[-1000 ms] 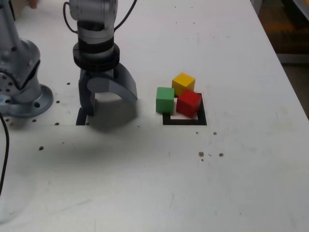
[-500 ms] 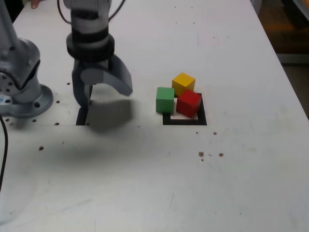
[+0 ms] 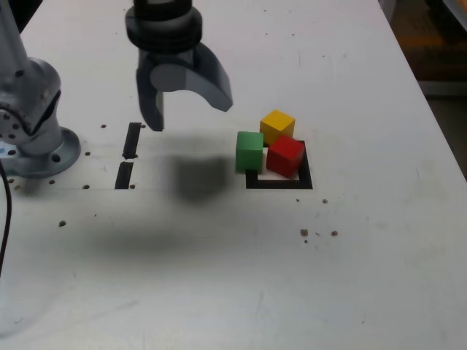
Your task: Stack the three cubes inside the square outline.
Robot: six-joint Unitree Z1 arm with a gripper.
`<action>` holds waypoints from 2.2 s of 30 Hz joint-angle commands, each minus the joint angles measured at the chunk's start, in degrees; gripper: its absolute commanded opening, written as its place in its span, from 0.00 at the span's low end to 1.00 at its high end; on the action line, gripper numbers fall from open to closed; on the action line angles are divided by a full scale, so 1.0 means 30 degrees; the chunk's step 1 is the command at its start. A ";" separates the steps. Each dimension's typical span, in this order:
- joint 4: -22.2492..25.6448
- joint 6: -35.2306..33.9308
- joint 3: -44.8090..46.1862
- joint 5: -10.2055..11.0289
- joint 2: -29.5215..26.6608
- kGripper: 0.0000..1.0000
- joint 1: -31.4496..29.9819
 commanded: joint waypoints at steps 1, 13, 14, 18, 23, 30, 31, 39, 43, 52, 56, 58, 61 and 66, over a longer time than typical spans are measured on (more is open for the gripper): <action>0.0155 0.0197 -0.0510 0.0065 0.0389 0.92 0.0044; 0.0393 0.1010 -0.2845 0.0058 0.3737 0.92 0.0103; 0.0374 0.1035 -0.2949 0.0057 0.3938 0.92 0.0103; 0.0259 0.1100 -0.3144 0.0074 0.4562 0.92 0.0105; -0.0102 0.1192 -0.3018 0.0084 0.5186 0.92 0.0100; -0.0486 0.1230 -0.2806 0.0103 0.5651 0.92 0.0104; -0.0505 0.1234 -0.2785 0.0108 0.5683 0.92 0.0105; -0.0580 0.1247 -0.2639 0.0125 0.5878 0.92 0.0105; -0.0658 0.1247 -0.2538 0.0142 0.5974 0.92 0.0100; -0.1022 0.1247 -0.2461 0.0142 0.6204 0.92 0.0097; -0.1062 0.1247 -0.2565 0.0109 0.6327 0.92 0.0098; -0.1071 0.1256 -0.2621 0.0080 0.6408 0.92 0.0100; -0.1074 0.1277 -0.2712 0.0036 0.6525 0.92 0.0104; -0.1074 0.1328 -0.2858 -0.0028 0.6670 0.92 0.0097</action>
